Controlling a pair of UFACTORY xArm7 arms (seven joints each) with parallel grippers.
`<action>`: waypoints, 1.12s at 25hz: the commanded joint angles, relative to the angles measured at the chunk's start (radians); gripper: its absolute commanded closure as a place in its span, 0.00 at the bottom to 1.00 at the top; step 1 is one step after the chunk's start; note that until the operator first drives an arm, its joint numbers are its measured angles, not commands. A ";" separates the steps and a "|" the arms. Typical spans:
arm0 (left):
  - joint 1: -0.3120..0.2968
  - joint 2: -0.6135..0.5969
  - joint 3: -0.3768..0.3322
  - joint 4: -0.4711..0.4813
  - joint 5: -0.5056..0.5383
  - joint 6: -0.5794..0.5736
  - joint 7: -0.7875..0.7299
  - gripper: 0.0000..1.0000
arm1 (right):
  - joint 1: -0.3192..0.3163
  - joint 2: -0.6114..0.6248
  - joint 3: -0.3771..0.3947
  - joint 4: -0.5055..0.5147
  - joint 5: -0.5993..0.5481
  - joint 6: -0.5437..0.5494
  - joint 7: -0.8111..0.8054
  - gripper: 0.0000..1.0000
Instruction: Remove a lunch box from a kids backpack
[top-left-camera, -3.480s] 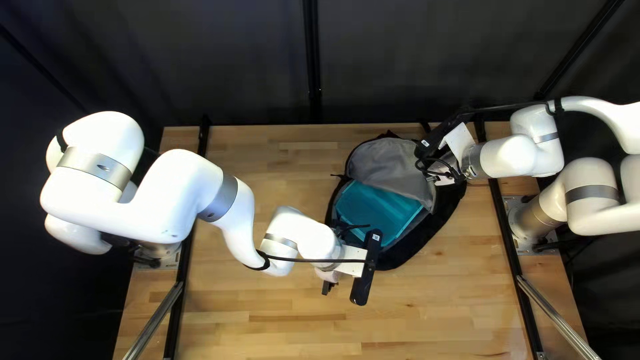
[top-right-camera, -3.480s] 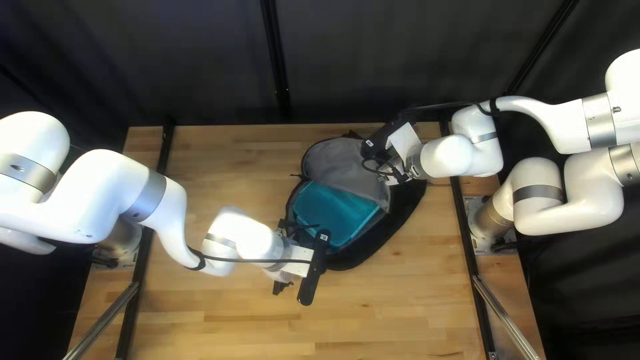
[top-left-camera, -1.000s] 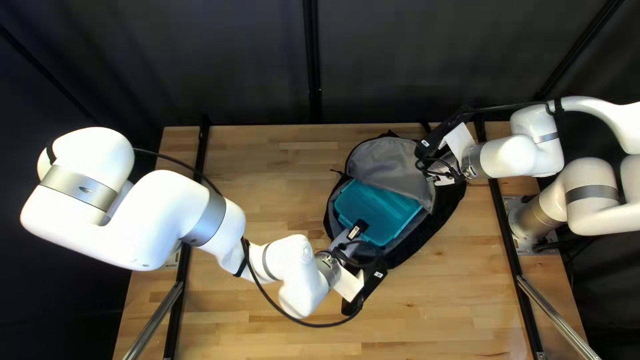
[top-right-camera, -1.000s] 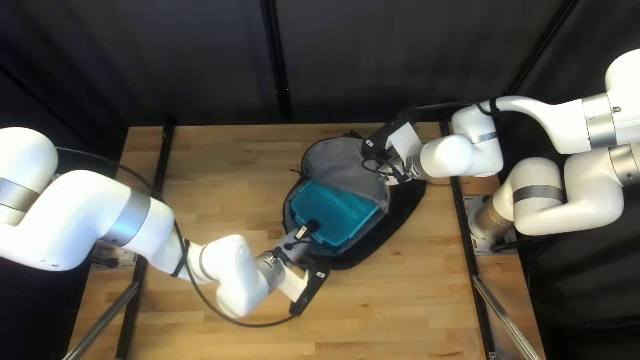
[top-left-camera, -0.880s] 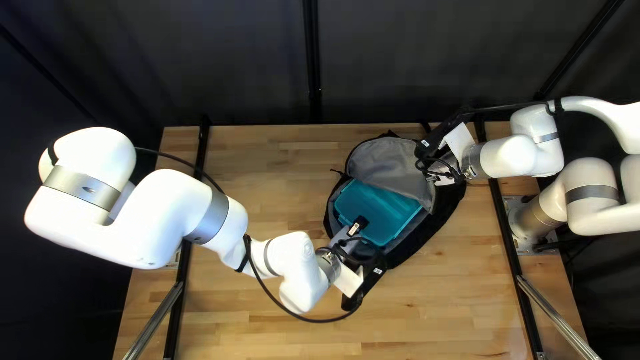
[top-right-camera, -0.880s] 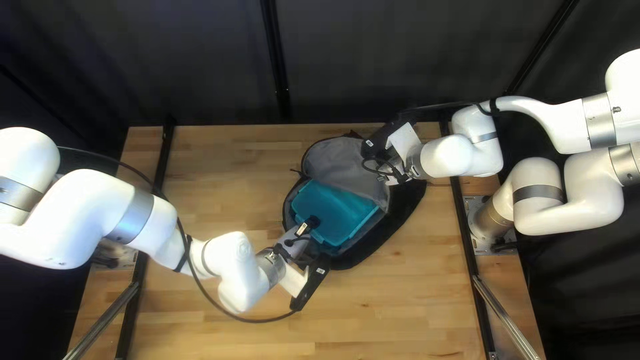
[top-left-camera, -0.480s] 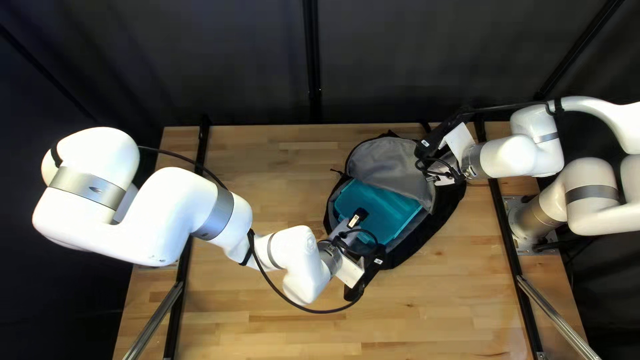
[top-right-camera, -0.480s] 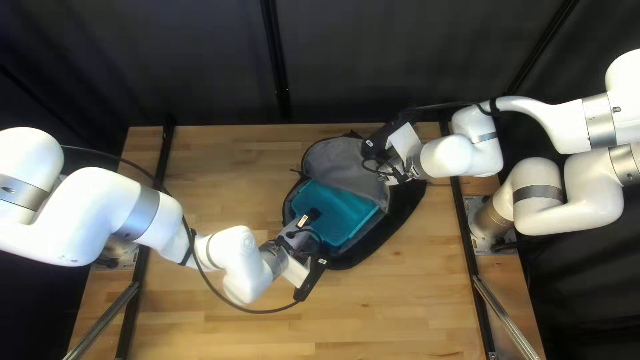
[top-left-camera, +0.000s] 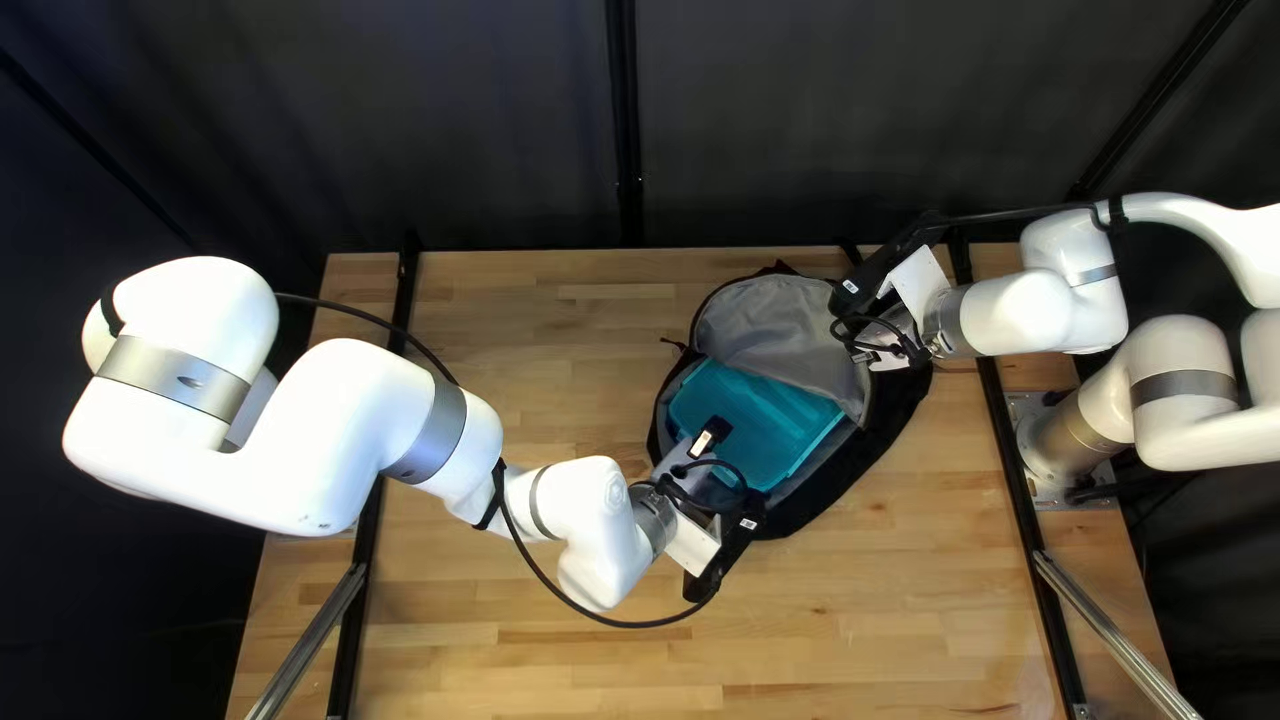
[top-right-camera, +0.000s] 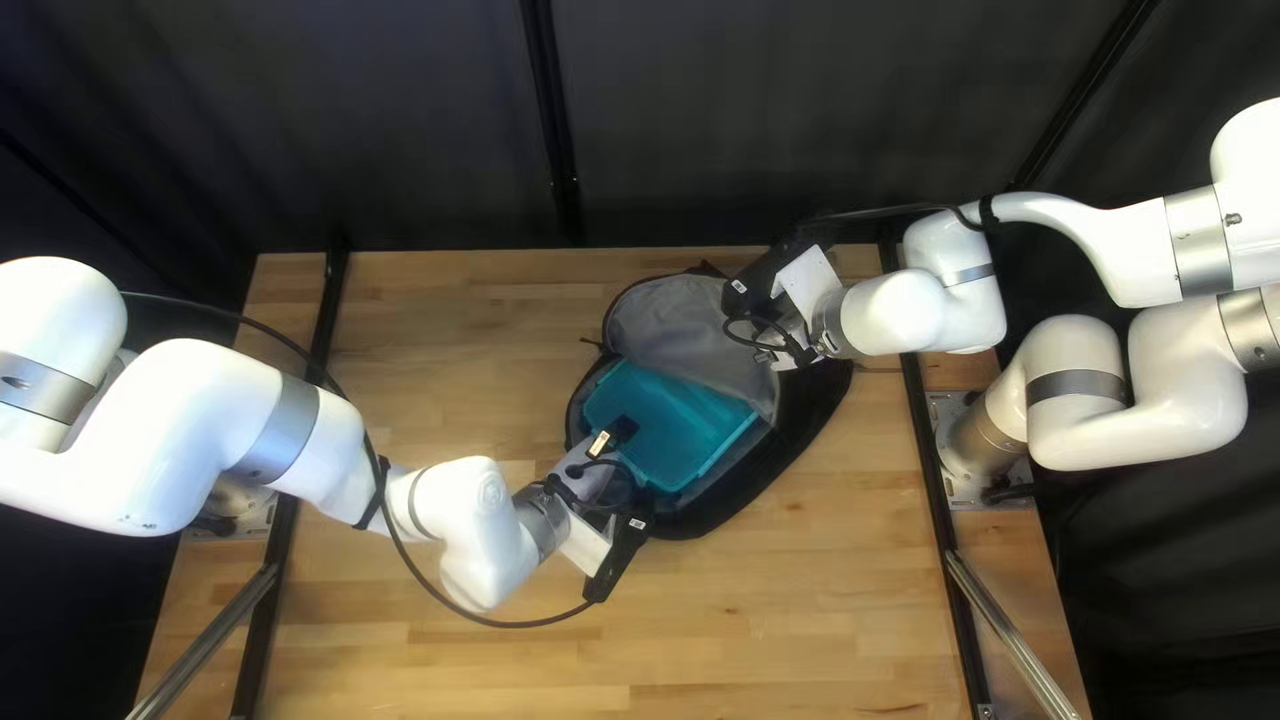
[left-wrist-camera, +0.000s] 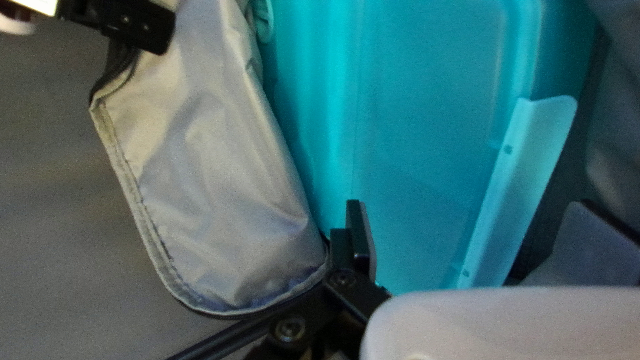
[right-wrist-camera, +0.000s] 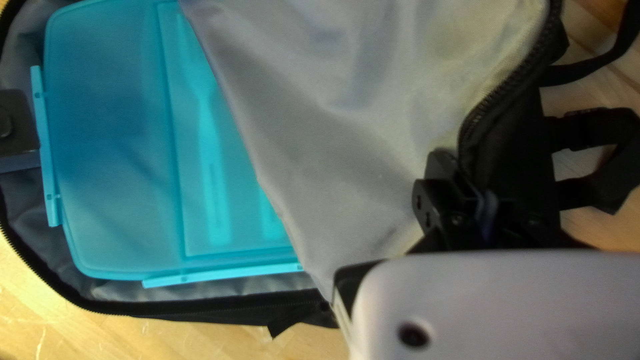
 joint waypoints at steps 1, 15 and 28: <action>0.004 0.004 0.005 0.001 0.013 -0.008 -0.001 0.00 | 0.000 0.000 0.000 0.000 0.000 0.000 0.000 1.00; -0.012 0.032 -0.002 -0.005 0.005 0.019 0.018 0.00 | 0.000 0.000 0.000 0.000 0.000 0.000 0.000 1.00; 0.010 -0.030 -0.005 0.053 -0.024 -0.009 0.033 0.00 | 0.000 0.000 0.000 0.000 0.000 0.000 0.000 1.00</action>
